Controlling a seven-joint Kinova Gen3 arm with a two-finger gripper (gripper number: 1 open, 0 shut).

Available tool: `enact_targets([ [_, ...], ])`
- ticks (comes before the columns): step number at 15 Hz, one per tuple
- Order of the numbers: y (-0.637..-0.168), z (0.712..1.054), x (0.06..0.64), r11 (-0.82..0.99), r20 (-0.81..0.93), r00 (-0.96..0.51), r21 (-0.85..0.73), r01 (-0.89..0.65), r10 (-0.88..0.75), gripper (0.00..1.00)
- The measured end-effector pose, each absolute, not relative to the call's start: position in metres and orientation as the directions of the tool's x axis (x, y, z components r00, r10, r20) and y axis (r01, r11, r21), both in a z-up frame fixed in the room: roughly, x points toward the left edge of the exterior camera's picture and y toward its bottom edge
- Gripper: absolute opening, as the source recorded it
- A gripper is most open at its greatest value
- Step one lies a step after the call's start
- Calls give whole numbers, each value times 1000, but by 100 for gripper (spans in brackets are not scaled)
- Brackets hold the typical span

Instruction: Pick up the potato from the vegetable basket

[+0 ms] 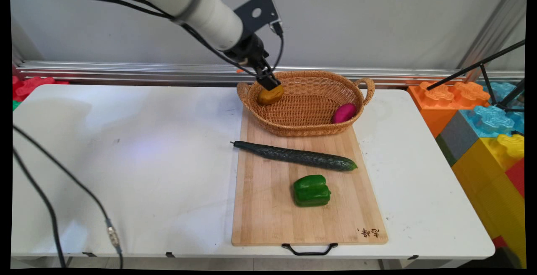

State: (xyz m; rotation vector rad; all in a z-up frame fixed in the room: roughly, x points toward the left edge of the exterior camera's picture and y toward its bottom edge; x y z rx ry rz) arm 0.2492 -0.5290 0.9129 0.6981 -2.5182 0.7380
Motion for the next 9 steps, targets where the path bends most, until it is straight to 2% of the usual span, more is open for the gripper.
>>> enact_targets([
  [5,-582,860,247,660,500,-740,-371,-653,-450,100],
  [9,-606,832,244,640,492,-721,-361,-678,-487,100],
])
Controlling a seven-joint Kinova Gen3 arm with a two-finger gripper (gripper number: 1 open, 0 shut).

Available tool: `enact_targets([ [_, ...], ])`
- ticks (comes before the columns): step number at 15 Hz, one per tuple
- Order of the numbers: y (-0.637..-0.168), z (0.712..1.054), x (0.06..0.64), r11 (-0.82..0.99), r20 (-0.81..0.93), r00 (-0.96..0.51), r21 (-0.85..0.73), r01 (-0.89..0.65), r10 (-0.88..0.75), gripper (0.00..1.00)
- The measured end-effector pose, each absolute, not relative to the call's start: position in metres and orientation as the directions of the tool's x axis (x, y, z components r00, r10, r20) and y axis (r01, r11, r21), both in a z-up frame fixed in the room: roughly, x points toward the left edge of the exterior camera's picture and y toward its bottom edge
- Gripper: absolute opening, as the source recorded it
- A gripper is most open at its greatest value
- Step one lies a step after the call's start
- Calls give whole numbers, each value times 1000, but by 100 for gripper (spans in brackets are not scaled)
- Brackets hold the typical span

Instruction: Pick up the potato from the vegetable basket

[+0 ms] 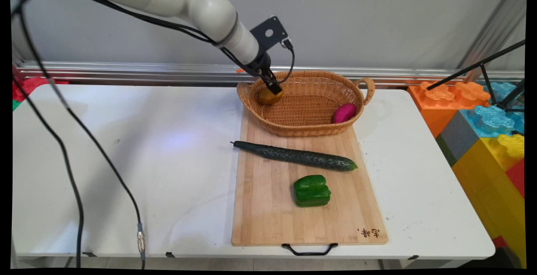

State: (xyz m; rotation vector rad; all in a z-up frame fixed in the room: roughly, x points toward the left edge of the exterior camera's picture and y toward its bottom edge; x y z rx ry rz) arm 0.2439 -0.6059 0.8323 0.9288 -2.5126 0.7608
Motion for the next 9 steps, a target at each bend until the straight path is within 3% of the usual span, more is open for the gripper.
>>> enact_targets([
  [9,-630,789,236,629,468,-689,-306,-714,-554,100],
])
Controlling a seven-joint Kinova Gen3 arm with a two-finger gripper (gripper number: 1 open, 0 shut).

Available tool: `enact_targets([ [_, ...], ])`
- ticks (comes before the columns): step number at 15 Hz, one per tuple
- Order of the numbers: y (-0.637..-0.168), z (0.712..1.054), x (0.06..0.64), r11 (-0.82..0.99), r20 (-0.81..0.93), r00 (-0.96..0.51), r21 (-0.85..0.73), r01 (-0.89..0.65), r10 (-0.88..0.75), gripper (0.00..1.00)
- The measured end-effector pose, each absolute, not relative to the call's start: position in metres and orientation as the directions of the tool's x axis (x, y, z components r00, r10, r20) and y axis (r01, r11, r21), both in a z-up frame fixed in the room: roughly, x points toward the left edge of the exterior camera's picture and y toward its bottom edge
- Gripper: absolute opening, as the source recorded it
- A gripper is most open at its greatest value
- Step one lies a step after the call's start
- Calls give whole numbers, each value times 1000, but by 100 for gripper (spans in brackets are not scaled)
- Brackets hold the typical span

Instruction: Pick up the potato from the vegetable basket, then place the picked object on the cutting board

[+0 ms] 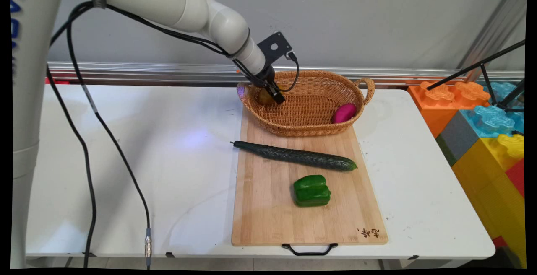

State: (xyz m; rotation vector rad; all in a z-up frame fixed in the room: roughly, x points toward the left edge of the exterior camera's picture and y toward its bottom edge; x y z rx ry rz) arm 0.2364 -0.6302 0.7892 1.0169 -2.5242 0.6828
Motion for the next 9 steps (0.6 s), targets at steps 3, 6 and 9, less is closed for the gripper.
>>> enact_targets([
  [3,-631,782,234,631,459,-684,-290,-719,-568,0],
  [6,-629,781,230,638,455,-687,-284,-715,-567,0],
  [9,-623,791,223,642,467,-693,-294,-708,-550,0],
])
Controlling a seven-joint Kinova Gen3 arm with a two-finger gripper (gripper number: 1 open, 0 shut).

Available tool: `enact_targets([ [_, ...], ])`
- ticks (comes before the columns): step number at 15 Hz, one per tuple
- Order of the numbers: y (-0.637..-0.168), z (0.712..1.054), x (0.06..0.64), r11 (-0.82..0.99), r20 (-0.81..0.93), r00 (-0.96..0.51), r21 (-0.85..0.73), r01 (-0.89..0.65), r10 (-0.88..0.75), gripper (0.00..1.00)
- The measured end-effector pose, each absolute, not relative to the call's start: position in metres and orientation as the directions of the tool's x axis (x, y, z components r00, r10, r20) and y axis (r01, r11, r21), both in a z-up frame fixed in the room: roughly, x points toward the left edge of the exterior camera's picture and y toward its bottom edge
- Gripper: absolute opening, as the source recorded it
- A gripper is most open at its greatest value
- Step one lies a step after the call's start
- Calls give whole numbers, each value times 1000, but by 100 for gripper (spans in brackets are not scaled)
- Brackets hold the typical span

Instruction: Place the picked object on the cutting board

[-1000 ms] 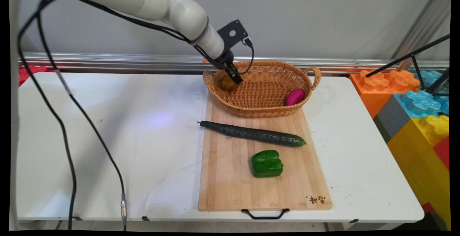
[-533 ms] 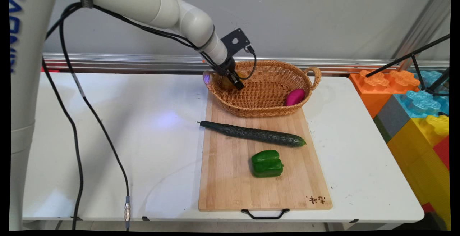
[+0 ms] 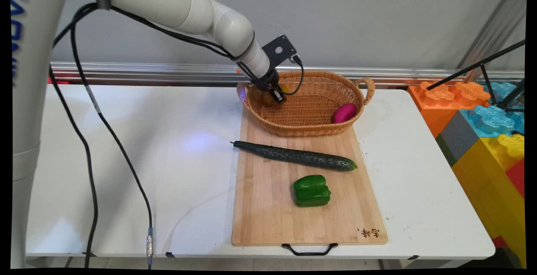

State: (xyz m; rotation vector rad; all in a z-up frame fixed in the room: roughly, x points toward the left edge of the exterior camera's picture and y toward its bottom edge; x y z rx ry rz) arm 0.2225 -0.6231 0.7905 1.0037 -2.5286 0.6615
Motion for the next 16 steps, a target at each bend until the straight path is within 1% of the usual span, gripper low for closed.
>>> enact_targets([
  [3,-609,817,211,627,501,-679,-302,-718,-537,0],
  [7,-584,874,194,620,541,-681,-330,-711,-493,0],
  [9,-565,897,189,636,539,-690,-325,-700,-484,0],
  [12,-527,913,187,690,502,-711,-272,-671,-493,0],
  [16,-483,914,194,768,448,-746,-179,-614,-492,0],
])
